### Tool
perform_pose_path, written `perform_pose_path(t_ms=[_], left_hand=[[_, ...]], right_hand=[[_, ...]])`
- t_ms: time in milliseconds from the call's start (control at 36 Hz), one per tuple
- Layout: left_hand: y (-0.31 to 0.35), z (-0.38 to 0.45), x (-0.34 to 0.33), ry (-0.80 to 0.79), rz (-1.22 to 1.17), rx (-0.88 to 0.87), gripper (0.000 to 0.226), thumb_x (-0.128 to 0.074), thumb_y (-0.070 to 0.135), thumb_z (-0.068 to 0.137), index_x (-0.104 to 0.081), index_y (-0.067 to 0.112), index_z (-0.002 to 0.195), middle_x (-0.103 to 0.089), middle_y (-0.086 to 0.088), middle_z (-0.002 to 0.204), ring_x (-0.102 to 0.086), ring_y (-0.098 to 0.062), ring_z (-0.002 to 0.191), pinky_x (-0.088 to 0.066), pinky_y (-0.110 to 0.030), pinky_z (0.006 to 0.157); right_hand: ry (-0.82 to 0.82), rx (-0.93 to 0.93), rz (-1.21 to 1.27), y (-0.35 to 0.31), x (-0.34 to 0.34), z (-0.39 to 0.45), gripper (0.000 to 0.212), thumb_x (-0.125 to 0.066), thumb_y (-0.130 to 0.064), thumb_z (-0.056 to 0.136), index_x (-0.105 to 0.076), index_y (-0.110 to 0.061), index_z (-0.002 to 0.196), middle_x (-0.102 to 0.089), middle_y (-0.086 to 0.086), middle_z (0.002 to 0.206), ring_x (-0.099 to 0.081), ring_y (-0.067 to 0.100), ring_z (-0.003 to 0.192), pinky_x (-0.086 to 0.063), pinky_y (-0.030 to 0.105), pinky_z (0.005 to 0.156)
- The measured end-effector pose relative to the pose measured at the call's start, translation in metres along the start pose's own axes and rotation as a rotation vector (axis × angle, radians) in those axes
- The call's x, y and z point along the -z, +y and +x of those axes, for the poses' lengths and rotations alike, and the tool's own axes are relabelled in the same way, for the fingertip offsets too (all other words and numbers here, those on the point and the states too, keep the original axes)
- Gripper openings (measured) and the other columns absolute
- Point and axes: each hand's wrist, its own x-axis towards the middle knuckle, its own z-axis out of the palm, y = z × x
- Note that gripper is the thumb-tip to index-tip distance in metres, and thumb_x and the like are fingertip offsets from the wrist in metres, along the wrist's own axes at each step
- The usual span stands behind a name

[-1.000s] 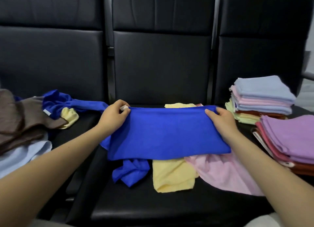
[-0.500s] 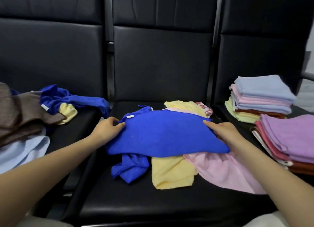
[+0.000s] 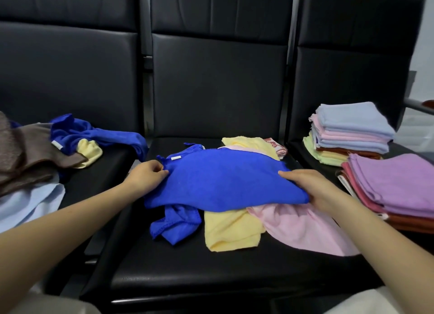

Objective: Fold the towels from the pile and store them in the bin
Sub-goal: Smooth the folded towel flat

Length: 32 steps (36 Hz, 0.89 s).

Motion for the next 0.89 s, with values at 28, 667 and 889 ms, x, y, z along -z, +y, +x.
perform_pose_path(t_ms=[28,667,889], left_hand=[[0.002,0.0,-0.001,0.011,-0.02,0.001,0.017,-0.056,0.025,0.094,-0.055,0.014,0.083,-0.058,-0.002,0.079,-0.056,-0.024,0.085,-0.042,-0.033,0.074],[0.041,-0.013,0.0,-0.188,0.027,0.195,0.048,-0.056,0.053,0.091,-0.056,0.008,0.108,-0.054,-0.008,0.1,-0.05,-0.023,0.091,-0.041,-0.031,0.069],[0.044,-0.03,-0.002,-0.122,-0.289,0.143,0.026,-0.066,0.037,0.089,-0.065,0.011,0.088,-0.065,-0.008,0.092,-0.059,-0.02,0.079,-0.044,-0.028,0.063]], right_hand=[[0.044,0.057,0.026,-0.001,-0.001,0.0,0.02,-0.069,-0.016,0.09,-0.059,-0.004,0.076,-0.066,0.009,0.075,-0.061,0.015,0.062,-0.045,0.023,0.055],[-0.049,-0.025,0.304,0.006,0.006,-0.024,0.016,-0.064,-0.017,0.092,-0.069,-0.005,0.102,-0.076,0.007,0.085,-0.072,0.018,0.073,-0.056,0.029,0.069],[0.092,0.046,0.24,0.003,0.014,-0.032,0.016,-0.067,-0.017,0.089,-0.069,-0.007,0.101,-0.074,0.009,0.086,-0.068,0.024,0.077,-0.052,0.032,0.064]])
